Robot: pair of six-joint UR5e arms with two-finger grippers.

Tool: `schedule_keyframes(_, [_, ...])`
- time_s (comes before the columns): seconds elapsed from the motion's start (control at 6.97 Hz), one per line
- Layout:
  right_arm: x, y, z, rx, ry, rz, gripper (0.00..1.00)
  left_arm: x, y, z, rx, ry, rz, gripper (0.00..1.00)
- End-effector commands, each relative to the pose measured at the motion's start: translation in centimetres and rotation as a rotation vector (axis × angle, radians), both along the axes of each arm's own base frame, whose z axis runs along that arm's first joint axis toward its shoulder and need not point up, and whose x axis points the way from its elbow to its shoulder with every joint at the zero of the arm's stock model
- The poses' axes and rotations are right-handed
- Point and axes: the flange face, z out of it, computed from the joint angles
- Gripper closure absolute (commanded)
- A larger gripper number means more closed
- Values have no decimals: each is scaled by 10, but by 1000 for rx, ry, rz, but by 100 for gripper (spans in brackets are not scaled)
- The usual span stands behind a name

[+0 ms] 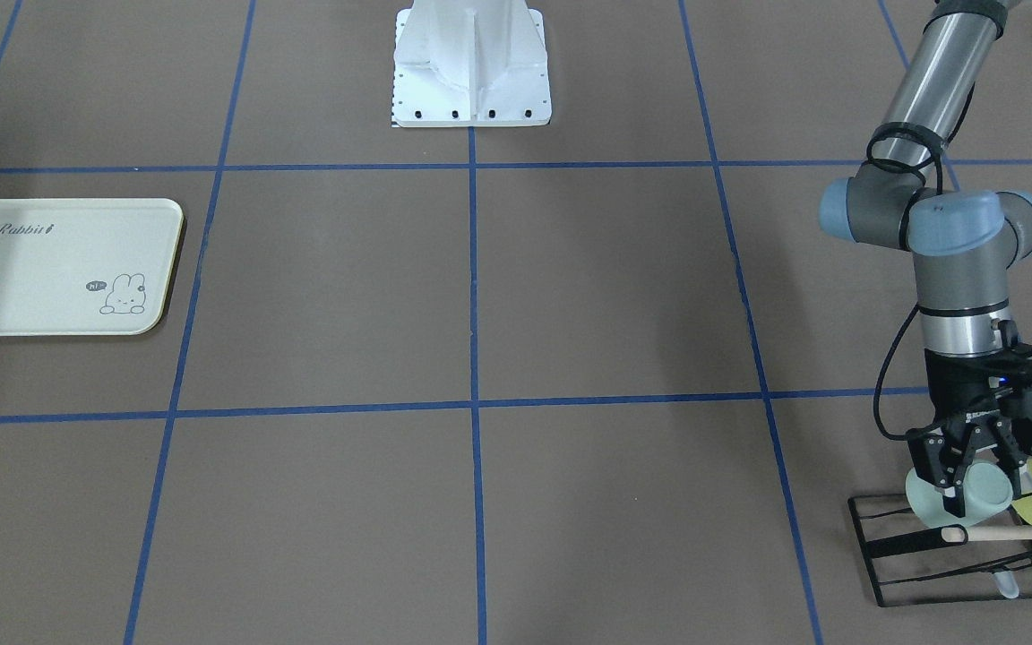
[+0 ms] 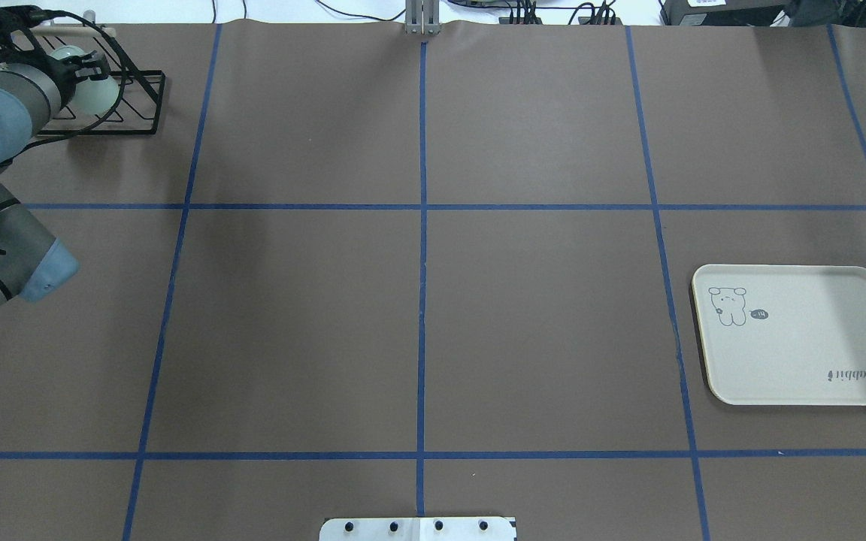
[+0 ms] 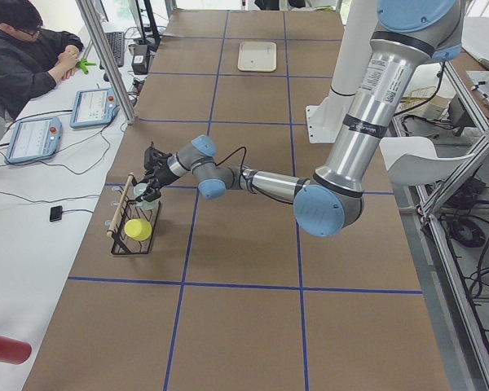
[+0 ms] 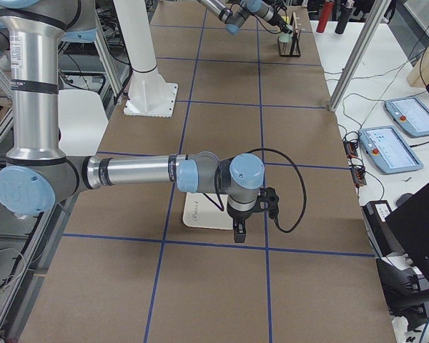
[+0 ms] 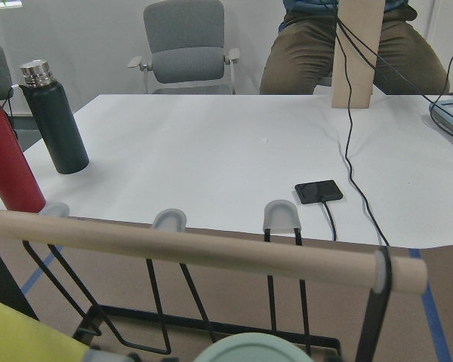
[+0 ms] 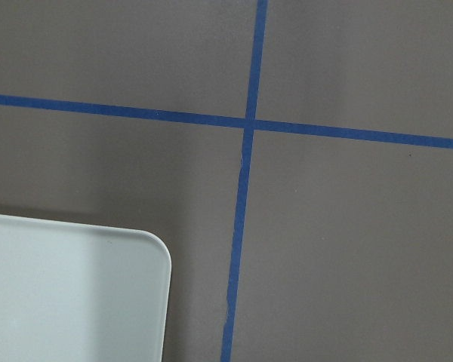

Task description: Left arm grabs green cup and hands to right arm on tray

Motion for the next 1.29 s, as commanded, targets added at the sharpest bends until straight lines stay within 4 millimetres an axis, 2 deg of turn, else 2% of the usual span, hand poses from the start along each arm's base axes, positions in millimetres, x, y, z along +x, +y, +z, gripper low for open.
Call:
schedule_keyframes(0.0, [0, 0, 0, 0, 0, 0, 1, -9, -1, -14, 24, 4, 1, 52])
schedule_keyframes(0.29, [0, 1, 2, -4, 0, 0, 1, -13, 0, -19, 34, 6, 3, 53])
schedule_keyframes(0.57, [0, 1, 1, -3, -2, 0, 1, -22, 3, -33, 59, 20, -7, 55])
schedule_keyframes(0.72, [0, 1, 1, -2, -2, -1, 1, -33, 3, -45, 76, 18, -16, 55])
schedule_keyframes(1.0, [0, 1, 1, -2, -5, -1, 1, -70, 15, -50, 110, -34, -15, 55])
schedule_keyframes(1.15, [0, 0, 1, -2, -5, -1, 1, -72, 18, -54, 117, -33, -14, 56])
